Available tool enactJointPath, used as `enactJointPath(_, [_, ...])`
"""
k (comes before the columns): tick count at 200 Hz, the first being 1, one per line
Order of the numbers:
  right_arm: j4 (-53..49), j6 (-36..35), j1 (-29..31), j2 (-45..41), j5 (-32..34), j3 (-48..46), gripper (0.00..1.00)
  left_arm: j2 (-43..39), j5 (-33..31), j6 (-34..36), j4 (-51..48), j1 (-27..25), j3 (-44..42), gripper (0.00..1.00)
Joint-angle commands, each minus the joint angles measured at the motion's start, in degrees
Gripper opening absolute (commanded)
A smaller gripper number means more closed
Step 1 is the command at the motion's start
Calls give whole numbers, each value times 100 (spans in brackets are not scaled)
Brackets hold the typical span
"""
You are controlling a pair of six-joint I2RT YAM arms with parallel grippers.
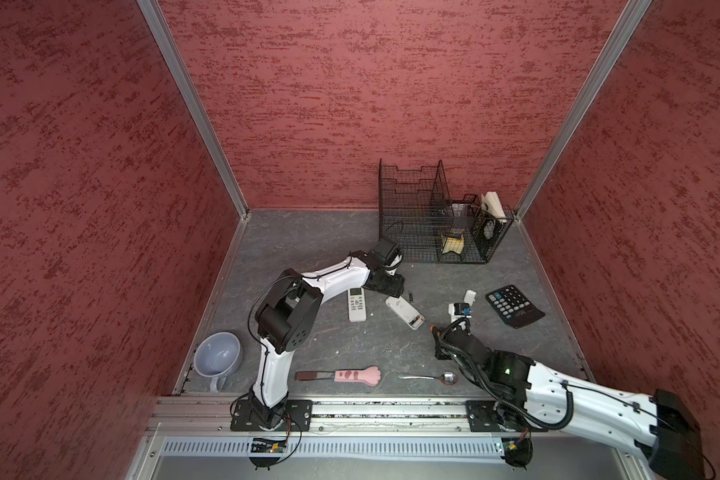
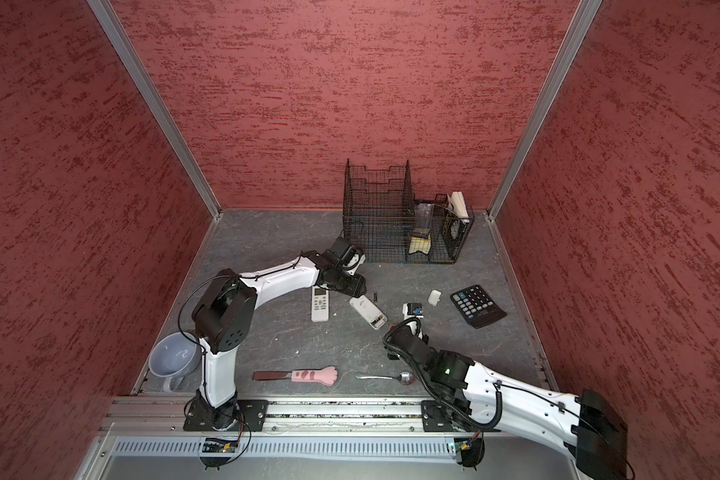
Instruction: Unload the batteries from the remote control
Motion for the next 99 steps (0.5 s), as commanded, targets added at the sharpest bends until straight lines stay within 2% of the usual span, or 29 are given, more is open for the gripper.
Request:
enactJointPath(1, [228, 52, -104, 38, 69, -4, 0, 86, 63, 78, 100, -9, -77, 62])
enactJointPath(99, [719, -146, -313, 342, -320, -85, 0, 80, 90, 83, 110, -9, -170, 60])
